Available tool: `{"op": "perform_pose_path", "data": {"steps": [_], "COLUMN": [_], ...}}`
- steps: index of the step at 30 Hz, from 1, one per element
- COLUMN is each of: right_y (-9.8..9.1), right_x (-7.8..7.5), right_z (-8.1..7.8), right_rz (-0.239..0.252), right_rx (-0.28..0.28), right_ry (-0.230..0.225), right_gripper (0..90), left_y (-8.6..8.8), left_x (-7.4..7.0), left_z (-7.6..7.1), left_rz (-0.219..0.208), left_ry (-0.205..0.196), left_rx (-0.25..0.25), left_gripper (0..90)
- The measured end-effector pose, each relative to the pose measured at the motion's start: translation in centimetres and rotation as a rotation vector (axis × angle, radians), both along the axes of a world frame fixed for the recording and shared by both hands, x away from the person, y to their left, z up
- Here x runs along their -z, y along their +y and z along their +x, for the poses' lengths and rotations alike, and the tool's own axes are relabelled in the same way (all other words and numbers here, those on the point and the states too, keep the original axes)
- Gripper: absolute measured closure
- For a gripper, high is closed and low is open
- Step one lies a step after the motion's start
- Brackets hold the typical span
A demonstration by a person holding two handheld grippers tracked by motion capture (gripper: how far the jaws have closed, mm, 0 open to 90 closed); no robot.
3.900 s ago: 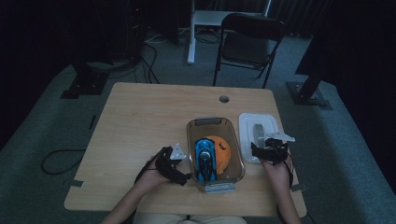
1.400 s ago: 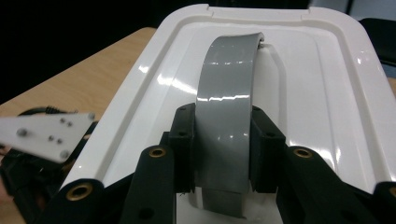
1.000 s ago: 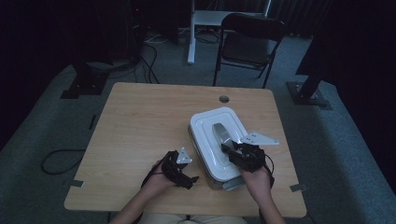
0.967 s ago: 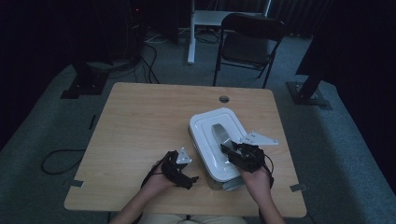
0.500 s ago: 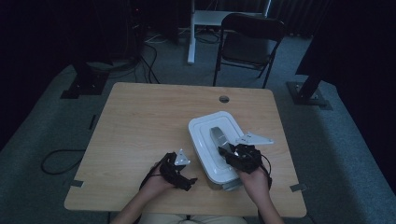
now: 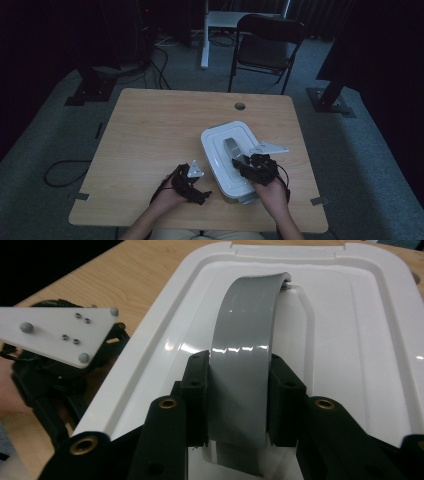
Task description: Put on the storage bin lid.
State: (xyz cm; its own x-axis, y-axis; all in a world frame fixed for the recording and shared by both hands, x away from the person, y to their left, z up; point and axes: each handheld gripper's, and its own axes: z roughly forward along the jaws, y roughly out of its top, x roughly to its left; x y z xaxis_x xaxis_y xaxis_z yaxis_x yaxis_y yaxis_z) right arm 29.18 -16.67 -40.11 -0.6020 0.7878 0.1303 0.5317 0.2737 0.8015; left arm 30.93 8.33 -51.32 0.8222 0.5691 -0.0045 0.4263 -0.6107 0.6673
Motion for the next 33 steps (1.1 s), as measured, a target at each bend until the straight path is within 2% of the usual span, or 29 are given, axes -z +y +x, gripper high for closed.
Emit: {"op": "perform_pose_path", "data": {"steps": [2, 3, 6, 7, 10, 11, 12, 13, 16, 18, 20, 24, 26, 27, 31, 33], "right_y": [-0.2, -0.3, -0.8, -0.8, -1.9, -2.5, -2.5, -3.4, -4.7, -5.4, -6.0, -7.6, -7.6, -8.6, -9.9, -10.7], "right_x": [-0.1, -0.2, -0.8, -0.8, -1.3, -1.4, -1.4, -1.6, -1.6, -1.4, -1.2, -0.9, -0.9, -0.4, 0.6, 1.4], "right_z": [0.0, -0.1, -0.4, -0.4, -0.1, 0.1, 0.1, 0.6, 1.2, 1.7, 2.1, 2.7, 2.7, 3.2, 3.8, 4.2], "right_rz": [0.027, 0.041, 0.064, 0.064, 0.072, 0.074, 0.074, 0.067, 0.064, 0.061, 0.026, 0.066, 0.066, 0.051, 0.021, 0.022], "right_rx": [-0.009, -0.021, -0.003, -0.003, 0.039, 0.064, 0.064, 0.102, 0.138, 0.115, 0.121, 0.151, 0.151, 0.195, 0.247, 0.274], "right_ry": [-0.008, -0.018, -0.045, -0.045, -0.073, -0.088, -0.088, -0.104, -0.122, -0.143, -0.17, -0.182, -0.182, -0.205, -0.221, -0.222], "right_gripper": [54.0, 51.1, 41.0, 41.0, 32.0, 26.1, 26.1, 22.6, 14.0, 14.2, 13.5, 13.2, 13.2, 12.8, 12.1, 12.2], "left_y": [0.0, 0.1, 0.2, 0.2, 0.3, 0.3, 0.3, 0.3, 0.3, 0.3, 0.4, 0.4, 0.4, 0.2, 0.0, -0.1], "left_x": [0.0, 0.0, 0.0, 0.0, 0.0, 0.0, 0.0, 0.0, 0.0, 0.0, 0.0, 0.0, 0.0, -0.1, -0.1, -0.1], "left_z": [0.1, 0.1, 0.2, 0.2, 0.3, 0.3, 0.3, 0.4, 0.4, 0.5, 0.6, 0.7, 0.7, 0.8, 0.8, 0.8], "left_rz": [0.001, 0.0, -0.004, -0.002, -0.019, -0.02, -0.02, -0.017, -0.02, -0.026, -0.031, -0.035, -0.037, -0.039, -0.035, -0.039], "left_ry": [-0.001, -0.001, 0.004, 0.004, 0.007, 0.007, 0.007, 0.008, 0.01, 0.011, 0.014, 0.017, 0.017, 0.019, 0.016, 0.016], "left_rx": [-0.002, -0.004, -0.008, -0.012, -0.03, -0.032, -0.032, -0.033, -0.034, -0.038, -0.049, -0.055, -0.056, -0.052, -0.044, -0.045], "left_gripper": [2.1, 2.1, 2.1, 2.1, 2.1, 2.1, 2.1, 2.1, 2.1, 2.1, 2.1, 2.1, 2.1, 2.1, 2.1, 2.1]}}
